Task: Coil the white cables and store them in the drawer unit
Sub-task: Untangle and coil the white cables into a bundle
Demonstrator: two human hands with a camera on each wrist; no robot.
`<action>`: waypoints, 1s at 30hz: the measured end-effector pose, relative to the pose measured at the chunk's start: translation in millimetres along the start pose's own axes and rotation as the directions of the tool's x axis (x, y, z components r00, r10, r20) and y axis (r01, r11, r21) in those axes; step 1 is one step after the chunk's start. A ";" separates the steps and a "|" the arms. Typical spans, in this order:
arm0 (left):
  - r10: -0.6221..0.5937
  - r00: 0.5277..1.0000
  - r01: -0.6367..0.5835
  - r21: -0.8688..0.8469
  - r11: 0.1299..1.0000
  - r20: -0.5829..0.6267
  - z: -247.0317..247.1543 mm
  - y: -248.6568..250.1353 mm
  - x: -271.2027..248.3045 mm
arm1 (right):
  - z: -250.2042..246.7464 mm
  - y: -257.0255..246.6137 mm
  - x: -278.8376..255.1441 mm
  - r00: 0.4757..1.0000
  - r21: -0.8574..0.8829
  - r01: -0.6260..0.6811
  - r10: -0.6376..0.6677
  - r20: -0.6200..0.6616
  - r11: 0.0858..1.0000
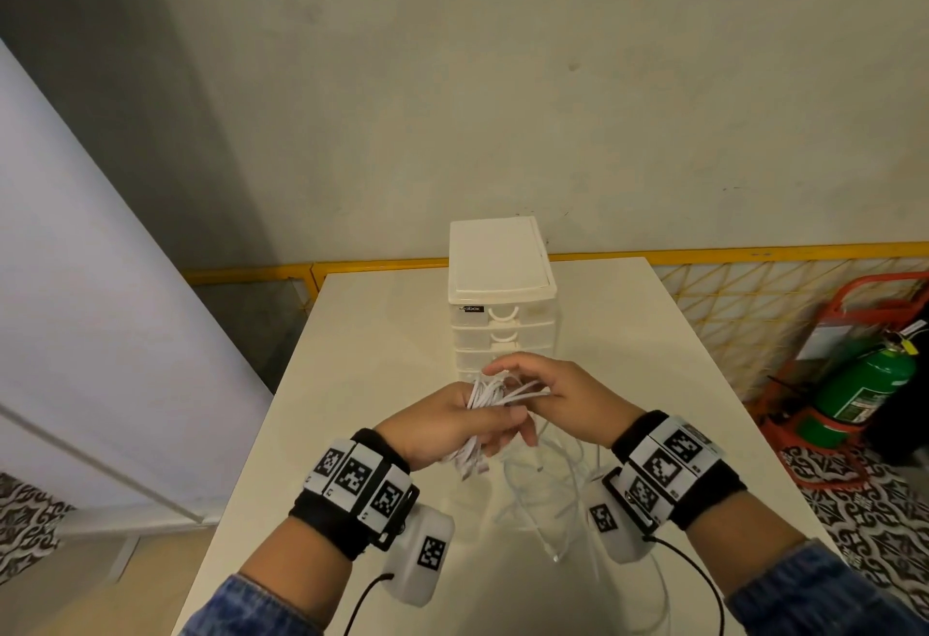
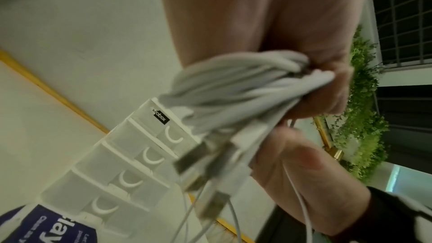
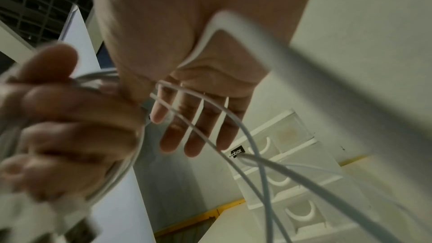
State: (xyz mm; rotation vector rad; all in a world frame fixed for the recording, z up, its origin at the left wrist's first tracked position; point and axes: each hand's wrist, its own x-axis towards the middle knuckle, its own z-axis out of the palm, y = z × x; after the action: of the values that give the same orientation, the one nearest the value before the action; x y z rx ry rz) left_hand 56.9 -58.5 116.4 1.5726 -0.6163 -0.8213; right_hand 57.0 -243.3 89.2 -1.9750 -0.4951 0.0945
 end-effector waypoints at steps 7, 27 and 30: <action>0.106 0.994 -0.112 -0.398 0.911 -0.038 -1.9 9.0 0.2 | 5.7 21.0 -3.8 0.989 -0.051 -0.082 0.074 -0.128 0.995; 0.131 0.566 -0.768 -0.463 0.442 -0.814 -46.1 50.1 11.3 | 61.0 18.1 -13.0 0.989 -0.328 0.031 0.017 0.144 0.944; 0.050 0.483 -0.776 -0.401 0.486 -0.874 -51.4 40.2 10.8 | 59.2 14.2 -13.8 0.988 -0.385 0.062 -0.001 0.157 0.921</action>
State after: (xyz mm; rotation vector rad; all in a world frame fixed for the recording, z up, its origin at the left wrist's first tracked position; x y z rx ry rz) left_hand 106.5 -42.0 156.9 0.6789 0.0355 0.1519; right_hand 32.0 -203.6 48.1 -2.3600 -0.6882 0.1381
